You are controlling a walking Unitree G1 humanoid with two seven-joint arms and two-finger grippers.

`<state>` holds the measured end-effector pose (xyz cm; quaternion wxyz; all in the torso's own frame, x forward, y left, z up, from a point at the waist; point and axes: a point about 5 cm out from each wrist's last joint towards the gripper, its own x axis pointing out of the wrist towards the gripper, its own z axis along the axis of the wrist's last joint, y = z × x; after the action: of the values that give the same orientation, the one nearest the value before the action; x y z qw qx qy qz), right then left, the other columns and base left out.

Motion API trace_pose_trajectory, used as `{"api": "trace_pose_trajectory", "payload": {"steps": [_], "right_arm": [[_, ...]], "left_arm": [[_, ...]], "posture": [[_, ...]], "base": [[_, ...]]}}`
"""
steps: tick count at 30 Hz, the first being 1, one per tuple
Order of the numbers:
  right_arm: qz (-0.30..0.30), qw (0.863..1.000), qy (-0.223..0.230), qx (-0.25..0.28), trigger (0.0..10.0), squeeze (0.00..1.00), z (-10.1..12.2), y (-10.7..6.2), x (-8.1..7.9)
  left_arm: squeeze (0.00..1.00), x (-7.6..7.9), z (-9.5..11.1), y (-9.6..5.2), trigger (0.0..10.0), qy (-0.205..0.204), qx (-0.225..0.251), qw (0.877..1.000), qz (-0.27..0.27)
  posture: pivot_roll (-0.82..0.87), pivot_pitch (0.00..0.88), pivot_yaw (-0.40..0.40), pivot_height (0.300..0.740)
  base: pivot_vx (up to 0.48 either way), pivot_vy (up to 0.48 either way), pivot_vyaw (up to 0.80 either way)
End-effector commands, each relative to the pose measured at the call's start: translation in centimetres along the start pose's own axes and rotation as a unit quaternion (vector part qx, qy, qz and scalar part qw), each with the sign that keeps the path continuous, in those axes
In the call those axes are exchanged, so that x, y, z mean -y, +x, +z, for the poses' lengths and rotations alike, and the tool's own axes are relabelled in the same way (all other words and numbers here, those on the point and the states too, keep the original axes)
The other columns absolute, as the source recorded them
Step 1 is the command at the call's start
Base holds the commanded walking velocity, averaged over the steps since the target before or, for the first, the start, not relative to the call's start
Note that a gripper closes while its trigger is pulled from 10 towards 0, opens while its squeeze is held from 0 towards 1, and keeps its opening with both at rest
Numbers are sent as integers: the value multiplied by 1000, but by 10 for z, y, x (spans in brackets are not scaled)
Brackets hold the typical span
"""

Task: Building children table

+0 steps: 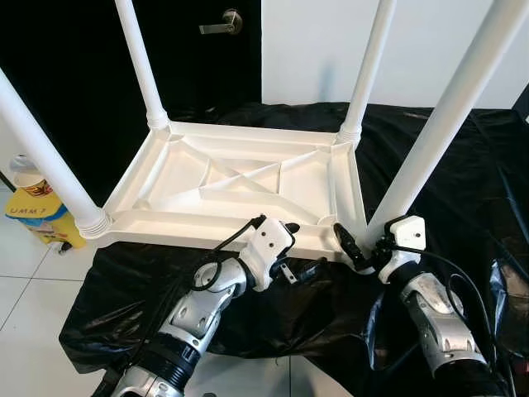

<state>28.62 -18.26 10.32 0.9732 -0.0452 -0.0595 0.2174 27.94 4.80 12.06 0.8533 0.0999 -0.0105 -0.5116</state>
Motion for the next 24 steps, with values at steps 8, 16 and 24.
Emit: {"api": "trace_pose_trajectory", "payload": {"steps": [8, 16, 24], "right_arm": [[35, 999, -11, -28, 0, 0, -8, -2, 6], [26, 999, -6, -38, 0, 0, -15, -8, 5], [-46, 998, 19, -39, 10000, 0, -22, -10, 0]], "left_arm": [[0, 4, 3, 0, 10000, 1, 5, 1000, -15], [0, 6, 2, 0, 10000, -2, 4, 1000, -17], [0, 8, 2, 0, 10000, -5, 4, 1000, -17]], "posture": [[-72, 0, 1, 740], [-72, 0, -2, 740], [-69, 0, -4, 740]], "base": [[0, 0, 0], [0, 0, 0], [0, 0, 0]]}}
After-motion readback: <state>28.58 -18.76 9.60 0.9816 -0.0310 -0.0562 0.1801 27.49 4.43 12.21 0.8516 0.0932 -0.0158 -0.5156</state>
